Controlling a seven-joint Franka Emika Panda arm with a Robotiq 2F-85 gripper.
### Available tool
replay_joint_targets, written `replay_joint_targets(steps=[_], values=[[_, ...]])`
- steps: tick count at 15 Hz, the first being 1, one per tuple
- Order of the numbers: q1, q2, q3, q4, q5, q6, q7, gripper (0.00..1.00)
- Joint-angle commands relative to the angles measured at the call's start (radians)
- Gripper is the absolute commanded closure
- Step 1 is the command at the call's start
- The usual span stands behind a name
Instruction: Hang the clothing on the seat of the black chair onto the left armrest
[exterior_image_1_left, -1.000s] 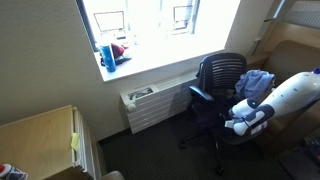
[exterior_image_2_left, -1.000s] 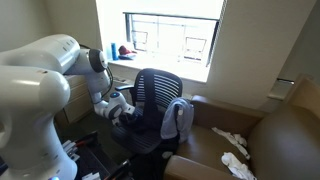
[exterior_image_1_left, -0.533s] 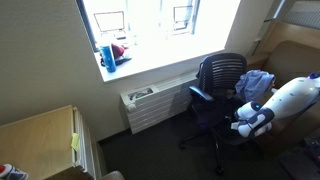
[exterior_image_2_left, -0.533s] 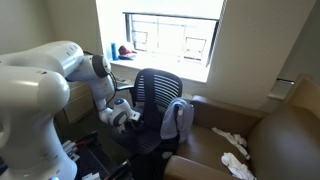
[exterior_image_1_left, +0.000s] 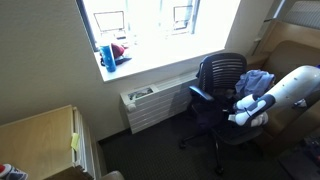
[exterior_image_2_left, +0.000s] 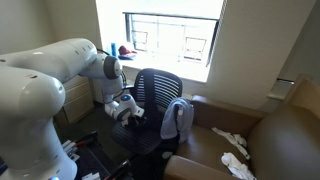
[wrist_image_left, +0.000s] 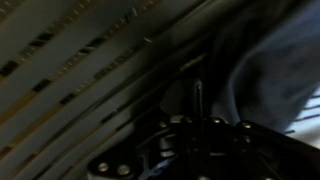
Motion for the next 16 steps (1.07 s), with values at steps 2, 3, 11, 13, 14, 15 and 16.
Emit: replay_joint_targets(steps=[2,3,11,13,14,15,16], values=[[-0.106,-0.172,0.103,-0.043,-0.049,0.098,-0.135,0.99],[-0.11,-0.211,0.105,-0.061,-0.052,0.1,-0.153,0.99],[0.086,-0.493,-0.159,0.012,0.008,0.078,-0.128,0.99],[0.17,-0.554,-0.263,0.025,0.024,0.076,-0.11,0.99],[0.193,-0.604,-0.28,-0.002,0.012,0.074,-0.113,0.99],[0.206,-0.656,-0.277,-0.033,-0.017,0.072,-0.121,0.99],[0.132,-0.743,-0.123,-0.087,-0.057,0.07,-0.217,0.99]])
